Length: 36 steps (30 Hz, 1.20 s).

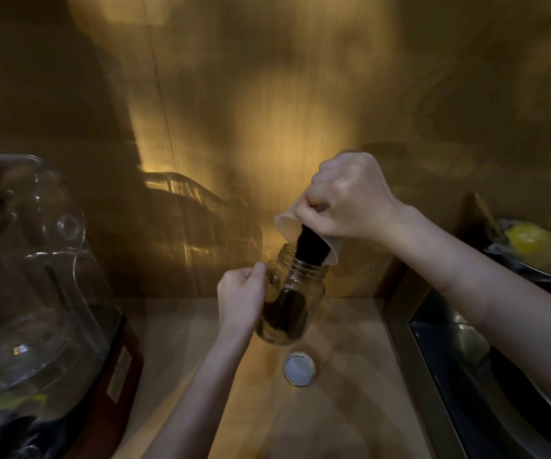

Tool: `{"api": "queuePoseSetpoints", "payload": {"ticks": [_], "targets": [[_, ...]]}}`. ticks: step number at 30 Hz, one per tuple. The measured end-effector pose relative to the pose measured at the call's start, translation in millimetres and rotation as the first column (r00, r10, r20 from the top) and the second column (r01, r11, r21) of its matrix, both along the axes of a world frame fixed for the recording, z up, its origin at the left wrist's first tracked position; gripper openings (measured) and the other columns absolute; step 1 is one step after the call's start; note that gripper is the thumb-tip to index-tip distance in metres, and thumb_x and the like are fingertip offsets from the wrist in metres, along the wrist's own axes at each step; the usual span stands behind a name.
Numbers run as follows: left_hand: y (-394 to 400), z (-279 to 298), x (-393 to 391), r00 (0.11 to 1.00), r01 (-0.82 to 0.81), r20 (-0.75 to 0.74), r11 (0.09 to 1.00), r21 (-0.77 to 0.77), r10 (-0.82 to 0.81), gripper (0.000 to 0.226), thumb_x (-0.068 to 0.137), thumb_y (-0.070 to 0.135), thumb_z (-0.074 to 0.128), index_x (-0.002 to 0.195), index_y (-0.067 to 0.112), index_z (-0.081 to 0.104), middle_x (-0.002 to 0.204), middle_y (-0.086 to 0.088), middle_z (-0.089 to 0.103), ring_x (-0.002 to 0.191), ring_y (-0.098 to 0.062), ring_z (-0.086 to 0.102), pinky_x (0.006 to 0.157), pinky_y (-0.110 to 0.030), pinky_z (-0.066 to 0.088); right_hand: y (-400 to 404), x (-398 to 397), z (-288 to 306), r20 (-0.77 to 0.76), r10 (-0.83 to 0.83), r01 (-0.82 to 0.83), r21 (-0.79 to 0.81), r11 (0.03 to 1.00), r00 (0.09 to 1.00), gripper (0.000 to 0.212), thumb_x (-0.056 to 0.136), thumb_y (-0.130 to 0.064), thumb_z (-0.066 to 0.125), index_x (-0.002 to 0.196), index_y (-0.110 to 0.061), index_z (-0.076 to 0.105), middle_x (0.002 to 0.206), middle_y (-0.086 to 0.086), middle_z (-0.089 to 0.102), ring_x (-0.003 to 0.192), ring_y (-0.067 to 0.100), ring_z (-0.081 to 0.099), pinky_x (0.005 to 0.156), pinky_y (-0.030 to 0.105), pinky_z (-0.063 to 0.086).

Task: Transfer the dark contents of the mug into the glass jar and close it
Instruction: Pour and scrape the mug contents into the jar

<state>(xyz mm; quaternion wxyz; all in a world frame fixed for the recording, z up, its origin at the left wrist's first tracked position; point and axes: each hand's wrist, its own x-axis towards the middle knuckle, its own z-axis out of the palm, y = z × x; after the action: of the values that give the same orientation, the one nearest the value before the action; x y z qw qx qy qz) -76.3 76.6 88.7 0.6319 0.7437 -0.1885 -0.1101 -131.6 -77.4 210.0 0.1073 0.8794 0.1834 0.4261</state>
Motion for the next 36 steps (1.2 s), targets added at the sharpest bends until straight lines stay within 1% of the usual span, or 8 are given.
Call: {"api": "queuePoseSetpoints", "payload": {"ticks": [2, 6, 9, 11, 15, 25, 32, 36], "targets": [[0.0, -0.6, -0.1, 1.000, -0.001, -0.009, 1.000, -0.001, 0.001, 0.036, 0.083, 0.025, 0.051, 0.052, 0.009, 0.050, 0.054, -0.011, 0.039, 0.053, -0.022, 0.035, 0.058, -0.035, 0.033, 0.2, -0.6, 0.9, -0.002, 0.009, -0.009, -0.007, 1.000, 1.000, 0.033, 0.067, -0.006, 0.063, 0.035, -0.009, 0.054, 0.029, 0.003, 0.044, 0.030, 0.019, 0.039, 0.032, 0.024, 0.036], [-0.4, -1.1, 0.0, 1.000, 0.000, -0.023, 1.000, -0.015, 0.000, 0.037, 0.083, 0.027, 0.051, 0.051, 0.010, 0.050, 0.055, -0.011, 0.041, 0.054, -0.023, 0.037, 0.059, -0.035, 0.035, 1.3, -0.9, 1.4, 0.026, 0.017, -0.017, -0.001, 1.000, 1.000, 0.034, 0.066, -0.005, 0.061, 0.034, -0.009, 0.050, 0.029, 0.003, 0.041, 0.029, 0.018, 0.036, 0.034, 0.022, 0.032], [-0.8, 0.1, -0.2, 0.999, -0.011, -0.050, 1.000, -0.028, 0.010, 0.041, 0.084, 0.025, 0.052, 0.045, 0.013, 0.046, 0.052, -0.010, 0.040, 0.052, -0.023, 0.037, 0.059, -0.034, 0.034, 0.8, -0.3, 0.1, 0.028, 0.030, -0.029, -0.015, 0.999, 0.999, 0.034, 0.068, -0.007, 0.061, 0.035, -0.009, 0.051, 0.029, 0.003, 0.043, 0.030, 0.018, 0.038, 0.034, 0.022, 0.035], [-0.9, 1.3, -0.3, 0.998, -0.010, -0.055, 0.999, -0.034, 0.008, 0.040, 0.084, 0.025, 0.052, 0.047, 0.012, 0.047, 0.053, -0.011, 0.041, 0.054, -0.024, 0.038, 0.060, -0.035, 0.035, 0.5, -0.4, 1.6, 0.039, 0.029, -0.028, -0.014, 1.000, 0.999, 0.034, 0.068, -0.007, 0.060, 0.035, -0.009, 0.052, 0.030, 0.004, 0.044, 0.030, 0.019, 0.039, 0.034, 0.023, 0.036], [-0.4, 2.5, -2.6, 0.999, -0.004, -0.049, 0.999, -0.039, 0.002, 0.042, 0.084, 0.024, 0.051, 0.044, 0.013, 0.045, 0.049, -0.008, 0.039, 0.050, -0.021, 0.036, 0.059, -0.034, 0.034, 1.5, -0.8, 2.1, 0.036, 0.037, -0.035, -0.040, 0.999, 0.999, 0.034, 0.068, -0.007, 0.059, 0.035, -0.009, 0.052, 0.030, 0.003, 0.045, 0.030, 0.019, 0.039, 0.037, 0.021, 0.034], [0.0, 0.2, -4.8, 0.996, -0.032, -0.084, 0.999, -0.037, 0.028, 0.046, 0.083, 0.024, 0.052, 0.038, 0.019, 0.041, 0.046, -0.003, 0.038, 0.047, -0.018, 0.034, 0.059, -0.034, 0.033, 0.7, 0.2, -3.1, 0.038, 0.042, -0.039, -0.060, 0.997, 0.998, 0.034, 0.070, -0.008, 0.059, 0.036, -0.007, 0.055, 0.031, 0.004, 0.048, 0.031, 0.021, 0.044, 0.036, 0.025, 0.040], [-1.5, 1.9, -4.3, 0.996, -0.042, -0.079, 0.999, -0.029, 0.040, 0.048, 0.082, 0.024, 0.053, 0.036, 0.020, 0.038, 0.043, 0.000, 0.036, 0.046, -0.017, 0.032, 0.058, -0.033, 0.032, 1.5, -1.5, -1.3, 0.021, 0.044, -0.042, -0.096, 0.994, 0.999, 0.033, 0.068, -0.008, 0.060, 0.036, -0.008, 0.055, 0.032, 0.004, 0.048, 0.031, 0.022, 0.044, 0.037, 0.024, 0.040], [-2.2, 0.5, -4.4, 0.996, -0.045, -0.075, 0.999, -0.008, 0.044, 0.045, 0.081, 0.024, 0.053, 0.039, 0.018, 0.039, 0.045, -0.002, 0.036, 0.047, -0.018, 0.033, 0.059, -0.033, 0.033, 2.9, -1.3, -0.8, 0.022, 0.051, -0.049, -0.108, 0.993, 0.998, 0.034, 0.069, -0.008, 0.059, 0.036, -0.008, 0.054, 0.031, 0.004, 0.048, 0.031, 0.021, 0.044, 0.036, 0.024, 0.041]]}}
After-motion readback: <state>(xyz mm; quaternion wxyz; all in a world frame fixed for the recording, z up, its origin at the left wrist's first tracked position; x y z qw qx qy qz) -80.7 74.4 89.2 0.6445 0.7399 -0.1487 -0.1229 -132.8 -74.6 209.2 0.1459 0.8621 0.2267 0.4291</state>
